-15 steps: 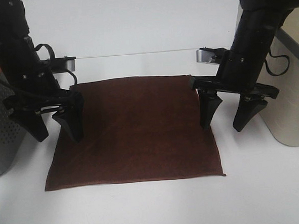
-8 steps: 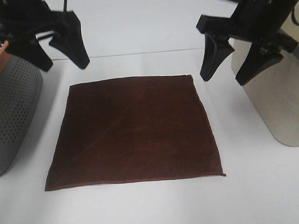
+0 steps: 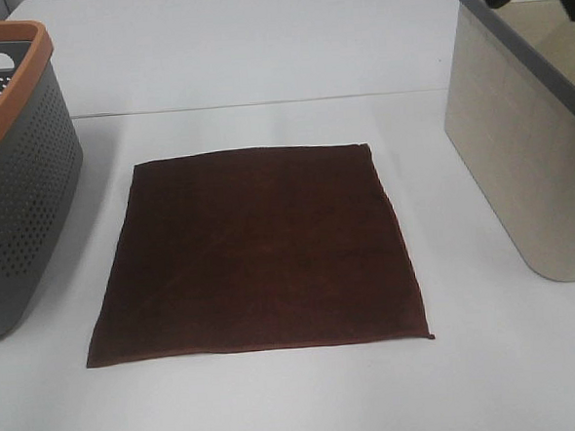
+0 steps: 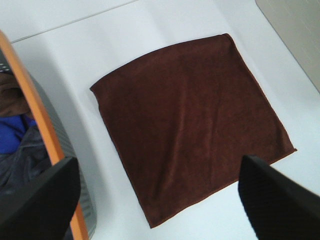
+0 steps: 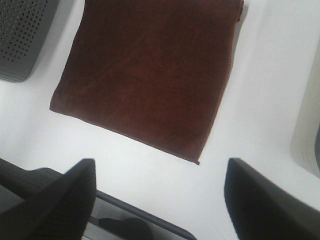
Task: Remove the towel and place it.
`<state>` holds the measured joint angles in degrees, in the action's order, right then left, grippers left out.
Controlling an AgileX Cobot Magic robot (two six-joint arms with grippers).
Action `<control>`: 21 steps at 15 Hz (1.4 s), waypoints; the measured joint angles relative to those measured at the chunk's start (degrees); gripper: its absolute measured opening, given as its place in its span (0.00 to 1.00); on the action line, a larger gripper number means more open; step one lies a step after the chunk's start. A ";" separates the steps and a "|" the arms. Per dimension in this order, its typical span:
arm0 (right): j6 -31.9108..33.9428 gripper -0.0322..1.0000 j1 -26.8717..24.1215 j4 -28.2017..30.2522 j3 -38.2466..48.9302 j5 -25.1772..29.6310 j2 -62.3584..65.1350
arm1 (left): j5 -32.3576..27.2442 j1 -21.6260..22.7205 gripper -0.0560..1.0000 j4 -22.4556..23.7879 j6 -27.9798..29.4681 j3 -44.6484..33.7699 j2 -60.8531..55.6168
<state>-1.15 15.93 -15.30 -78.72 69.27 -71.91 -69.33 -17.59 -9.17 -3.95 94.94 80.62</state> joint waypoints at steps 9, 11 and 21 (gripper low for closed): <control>-0.11 0.69 0.00 4.35 35.58 0.52 31.74 | -0.23 0.00 0.82 2.23 1.49 -47.04 -33.12; -0.23 0.69 0.00 7.33 42.00 0.17 39.53 | 0.80 0.00 0.82 2.46 1.49 -55.86 -41.60; -0.23 0.69 0.00 12.03 49.85 -7.85 60.16 | 8.48 0.00 0.82 3.32 -4.35 -66.12 -63.94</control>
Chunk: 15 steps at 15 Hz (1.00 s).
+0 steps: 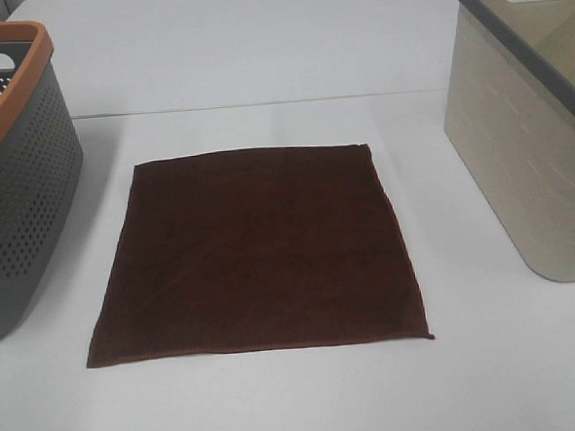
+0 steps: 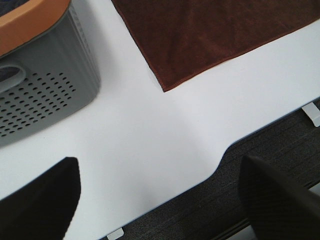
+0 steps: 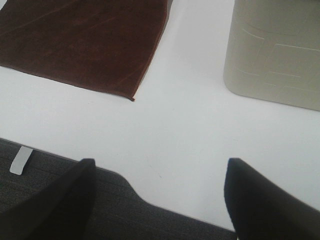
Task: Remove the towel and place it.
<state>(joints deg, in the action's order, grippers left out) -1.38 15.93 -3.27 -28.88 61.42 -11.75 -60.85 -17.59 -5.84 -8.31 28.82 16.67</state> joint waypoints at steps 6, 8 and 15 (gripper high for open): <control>0.00 0.69 0.00 0.06 0.00 -0.11 0.00 | 0.06 0.00 0.82 0.00 -0.06 0.00 0.00; 0.06 0.69 0.00 0.06 0.00 -0.11 0.00 | 0.06 0.00 0.82 0.00 -0.06 0.00 0.00; 0.06 0.69 0.00 0.11 0.00 -0.11 0.00 | 0.06 1.15 0.82 -0.06 -0.06 0.00 0.00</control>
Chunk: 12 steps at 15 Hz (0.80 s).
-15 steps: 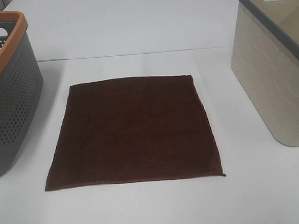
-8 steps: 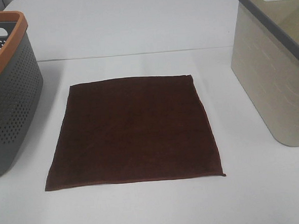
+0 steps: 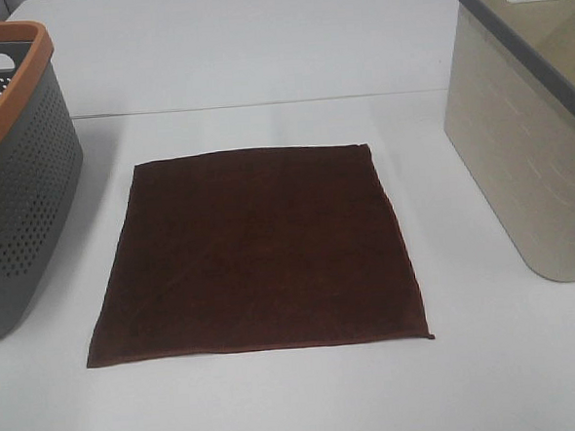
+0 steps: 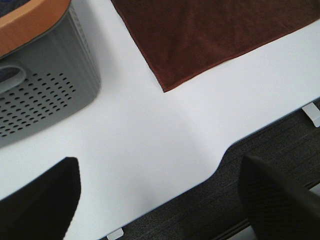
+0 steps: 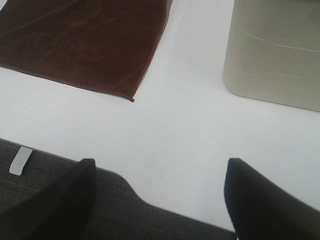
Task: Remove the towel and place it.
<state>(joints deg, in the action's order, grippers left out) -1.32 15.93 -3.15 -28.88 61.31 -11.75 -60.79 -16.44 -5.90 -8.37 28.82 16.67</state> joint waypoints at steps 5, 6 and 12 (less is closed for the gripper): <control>0.00 0.69 -12.03 -0.23 0.00 -0.06 5.56 | 0.34 13.87 0.82 0.06 0.00 -0.06 -11.12; 0.00 0.69 -13.75 -0.23 0.00 -0.06 8.19 | 0.34 14.21 0.82 0.06 0.00 -0.06 -14.55; 0.17 0.69 -14.90 -0.97 0.00 -0.06 12.09 | 0.34 14.21 0.82 0.06 0.00 -0.06 -16.90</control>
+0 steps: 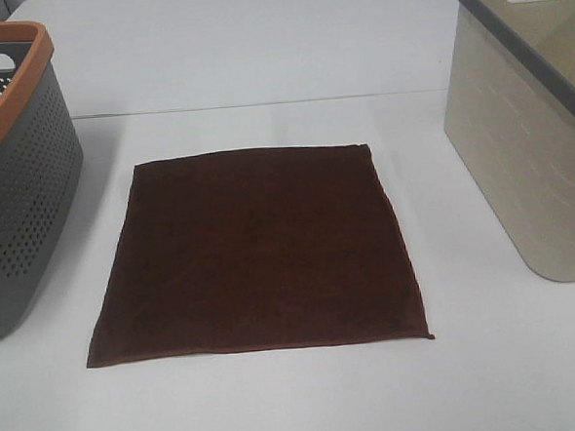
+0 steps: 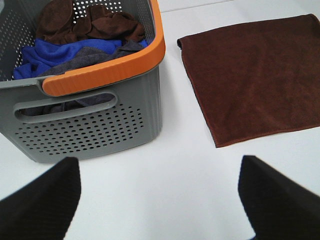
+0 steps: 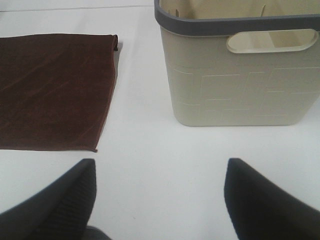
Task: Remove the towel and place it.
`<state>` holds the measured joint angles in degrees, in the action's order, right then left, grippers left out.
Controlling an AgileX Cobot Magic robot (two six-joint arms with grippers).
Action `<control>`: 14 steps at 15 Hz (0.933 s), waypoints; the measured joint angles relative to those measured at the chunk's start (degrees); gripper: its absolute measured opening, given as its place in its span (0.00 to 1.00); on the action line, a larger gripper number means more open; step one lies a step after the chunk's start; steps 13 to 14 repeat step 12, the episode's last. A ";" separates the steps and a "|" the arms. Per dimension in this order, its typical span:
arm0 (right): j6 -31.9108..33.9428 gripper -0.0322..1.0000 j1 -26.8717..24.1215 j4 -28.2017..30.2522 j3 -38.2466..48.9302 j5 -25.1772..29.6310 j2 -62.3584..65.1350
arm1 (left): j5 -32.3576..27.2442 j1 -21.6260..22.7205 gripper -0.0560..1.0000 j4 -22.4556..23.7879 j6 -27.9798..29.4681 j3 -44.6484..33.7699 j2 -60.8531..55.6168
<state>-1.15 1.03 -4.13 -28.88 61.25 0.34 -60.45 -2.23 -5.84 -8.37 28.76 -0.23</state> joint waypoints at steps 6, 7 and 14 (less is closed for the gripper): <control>0.00 0.69 0.00 -0.23 0.00 0.00 0.00 | 0.00 0.00 0.82 0.00 0.00 0.00 0.00; 0.00 0.69 0.00 -0.23 0.00 0.00 0.00 | 0.00 0.00 0.82 0.00 0.00 0.00 0.00; 0.00 0.69 0.00 -0.23 0.00 0.00 0.00 | 0.00 0.00 0.82 0.00 0.00 0.00 -0.06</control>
